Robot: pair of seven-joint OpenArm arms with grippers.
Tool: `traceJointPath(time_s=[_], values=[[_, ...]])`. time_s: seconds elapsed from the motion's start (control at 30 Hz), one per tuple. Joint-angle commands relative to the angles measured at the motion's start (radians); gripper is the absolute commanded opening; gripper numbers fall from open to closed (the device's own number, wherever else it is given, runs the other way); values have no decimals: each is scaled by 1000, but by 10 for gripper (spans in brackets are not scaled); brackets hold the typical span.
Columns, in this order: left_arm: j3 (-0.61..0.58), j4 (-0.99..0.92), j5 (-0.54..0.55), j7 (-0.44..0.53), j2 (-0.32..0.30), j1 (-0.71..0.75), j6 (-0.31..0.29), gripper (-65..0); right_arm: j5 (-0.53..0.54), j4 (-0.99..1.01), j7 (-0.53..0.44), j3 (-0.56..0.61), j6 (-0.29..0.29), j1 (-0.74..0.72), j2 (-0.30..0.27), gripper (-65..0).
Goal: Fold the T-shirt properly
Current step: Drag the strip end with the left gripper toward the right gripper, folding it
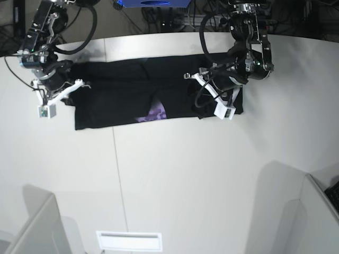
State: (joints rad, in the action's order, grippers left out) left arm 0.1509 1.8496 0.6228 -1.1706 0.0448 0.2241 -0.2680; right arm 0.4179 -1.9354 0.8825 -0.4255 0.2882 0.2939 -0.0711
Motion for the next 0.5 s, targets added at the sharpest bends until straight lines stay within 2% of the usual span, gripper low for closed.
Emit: traceJointPath(time_s=[0.0,0.47], values=[[-1,14,24,14,4,-7,-4,-650,11,-16,-21,-3,1,-9,-9,-650],[-1,14,24,14,4,-9,-4,-650,11,17,-21,-3,1,-23,-8,-650]])
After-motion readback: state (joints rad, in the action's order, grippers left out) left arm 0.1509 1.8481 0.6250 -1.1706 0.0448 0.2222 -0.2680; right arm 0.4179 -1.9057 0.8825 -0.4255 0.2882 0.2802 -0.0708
